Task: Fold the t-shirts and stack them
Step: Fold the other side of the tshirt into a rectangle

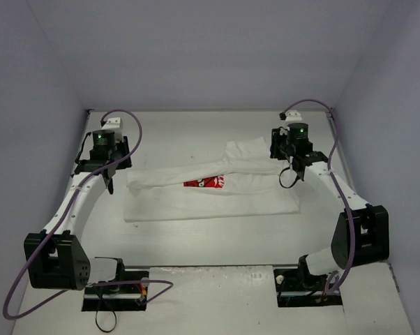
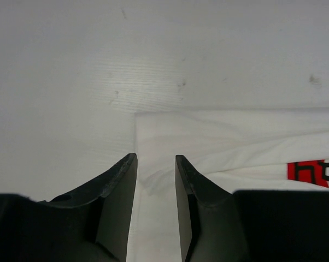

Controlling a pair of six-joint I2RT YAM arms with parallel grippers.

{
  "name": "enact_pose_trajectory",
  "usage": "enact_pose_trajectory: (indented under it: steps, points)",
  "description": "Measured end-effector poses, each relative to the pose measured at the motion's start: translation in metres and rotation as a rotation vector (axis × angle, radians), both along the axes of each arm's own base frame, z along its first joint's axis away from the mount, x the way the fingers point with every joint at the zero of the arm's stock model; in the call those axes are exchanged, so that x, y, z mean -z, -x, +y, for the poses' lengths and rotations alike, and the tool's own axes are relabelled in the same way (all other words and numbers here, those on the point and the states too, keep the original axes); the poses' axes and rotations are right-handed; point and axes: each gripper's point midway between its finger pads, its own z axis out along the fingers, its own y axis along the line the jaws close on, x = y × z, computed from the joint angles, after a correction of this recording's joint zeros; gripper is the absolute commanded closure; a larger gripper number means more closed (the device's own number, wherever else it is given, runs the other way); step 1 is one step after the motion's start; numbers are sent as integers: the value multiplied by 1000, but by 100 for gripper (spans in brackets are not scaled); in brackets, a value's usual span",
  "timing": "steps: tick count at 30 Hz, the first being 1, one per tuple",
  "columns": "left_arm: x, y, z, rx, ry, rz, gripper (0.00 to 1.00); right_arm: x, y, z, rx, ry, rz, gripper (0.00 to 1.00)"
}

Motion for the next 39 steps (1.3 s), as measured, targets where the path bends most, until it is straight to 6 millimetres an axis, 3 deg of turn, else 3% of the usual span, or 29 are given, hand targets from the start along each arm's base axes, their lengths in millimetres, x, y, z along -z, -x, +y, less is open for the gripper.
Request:
enact_pose_trajectory:
  steps: [3,5,10,13,17,19,22,28,31,32,33,36,39]
  points:
    - [0,-13,-27,35,21,12,70,-1,-7,21,-54,-8,1,69]
    - [12,-23,-41,48,25,53,70,7,-12,33,-82,-12,20,71]
    - [69,-38,-57,43,10,220,70,37,-23,62,-145,-8,92,73]
    - [98,-33,-56,32,0,314,70,52,-26,85,-193,3,127,60]
    - [110,-28,-58,34,-2,361,70,57,-42,108,-241,18,132,46]
    - [107,-28,-60,41,-2,357,70,55,-53,109,-254,31,132,43]
    - [101,-26,-62,57,0,346,70,44,-86,101,-264,38,96,41]
    - [77,-31,-82,171,46,295,67,50,-133,46,-226,36,85,39]
    - [50,-48,-108,270,89,233,66,68,-141,17,-216,47,121,39]
    - [38,-58,-120,309,108,197,59,75,-142,11,-218,47,135,39]
    - [25,-68,-131,343,124,157,52,80,-144,7,-221,46,144,39]
    - [-4,-88,-167,447,165,62,52,100,-145,1,-239,40,181,39]
    - [-15,-111,-209,550,210,0,52,115,-149,0,-260,32,202,40]
